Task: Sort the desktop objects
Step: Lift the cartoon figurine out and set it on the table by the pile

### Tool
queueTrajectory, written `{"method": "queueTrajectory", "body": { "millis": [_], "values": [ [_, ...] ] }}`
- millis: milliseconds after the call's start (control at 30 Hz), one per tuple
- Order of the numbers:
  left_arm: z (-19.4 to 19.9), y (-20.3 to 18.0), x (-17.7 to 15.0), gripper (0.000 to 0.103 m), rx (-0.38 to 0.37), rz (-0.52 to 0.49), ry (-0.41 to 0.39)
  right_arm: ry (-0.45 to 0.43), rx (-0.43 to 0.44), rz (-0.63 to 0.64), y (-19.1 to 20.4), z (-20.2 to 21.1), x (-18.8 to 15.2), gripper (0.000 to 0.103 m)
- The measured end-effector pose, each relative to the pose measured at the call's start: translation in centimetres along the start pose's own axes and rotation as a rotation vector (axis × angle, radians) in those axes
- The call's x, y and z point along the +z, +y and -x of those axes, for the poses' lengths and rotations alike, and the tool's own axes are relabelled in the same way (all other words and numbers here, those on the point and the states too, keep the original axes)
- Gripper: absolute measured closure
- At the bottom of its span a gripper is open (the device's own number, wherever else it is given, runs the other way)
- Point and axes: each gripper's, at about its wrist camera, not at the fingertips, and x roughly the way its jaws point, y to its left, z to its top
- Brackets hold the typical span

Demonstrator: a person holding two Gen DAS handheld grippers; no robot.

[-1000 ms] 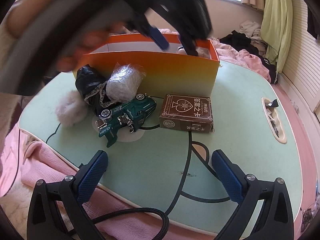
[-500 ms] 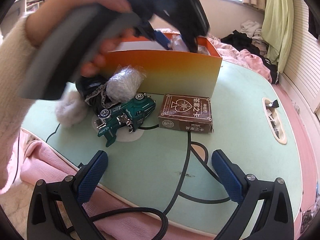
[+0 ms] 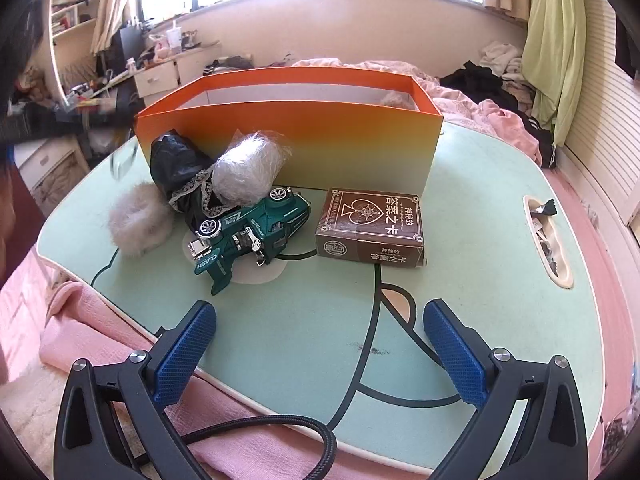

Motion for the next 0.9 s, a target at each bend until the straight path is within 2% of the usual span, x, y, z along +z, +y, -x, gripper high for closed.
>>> {"method": "queueTrajectory", "body": {
  "millis": [100, 233, 300, 333, 367, 467, 600, 733, 800, 900],
  "values": [
    [-2.5, 0.9, -1.2, 0.060, -0.080, 0.064, 0.048, 0.000, 0.000, 0.001, -0.1, 0.0, 0.1, 0.000],
    [-2.9, -0.8, -0.9, 0.057, -0.110, 0.028, 0.015, -0.003, 0.001, 0.000, 0.0, 0.0, 0.1, 0.000],
    [-2.5, -1.1, -0.7, 0.044, -0.136, 0.031, -0.002, -0.001, 0.001, 0.000, 0.0, 0.0, 0.0, 0.000],
    [-2.1, -1.0, -0.7, 0.030, -0.139, 0.039, -0.014, -0.002, 0.001, 0.001, -0.1, 0.0, 0.0, 0.000],
    [-1.6, -1.0, -1.1, 0.026, -0.134, 0.050, -0.030, -0.002, 0.002, 0.001, -0.1, 0.0, 0.0, 0.000],
    [-0.3, -0.2, -2.1, 0.026, -0.089, 0.049, -0.051, -0.002, 0.001, 0.001, -0.1, 0.0, 0.0, 0.000],
    [0.2, -0.3, -4.3, 0.026, -0.044, -0.016, -0.018, -0.001, 0.001, 0.001, -0.1, 0.0, 0.0, 0.000],
    [0.1, -1.1, -5.6, 0.018, -0.015, -0.053, -0.048, -0.002, -0.001, 0.001, -0.1, -0.1, 0.0, 0.000],
    [-0.5, -1.9, -5.7, 0.017, 0.044, -0.091, -0.066, -0.002, -0.001, 0.002, 0.0, 0.1, 0.1, 0.000],
    [-1.4, -3.4, -6.1, 0.006, 0.104, -0.174, -0.082, -0.002, 0.004, 0.002, 0.0, 0.1, 0.1, 0.000]
  ]
}}
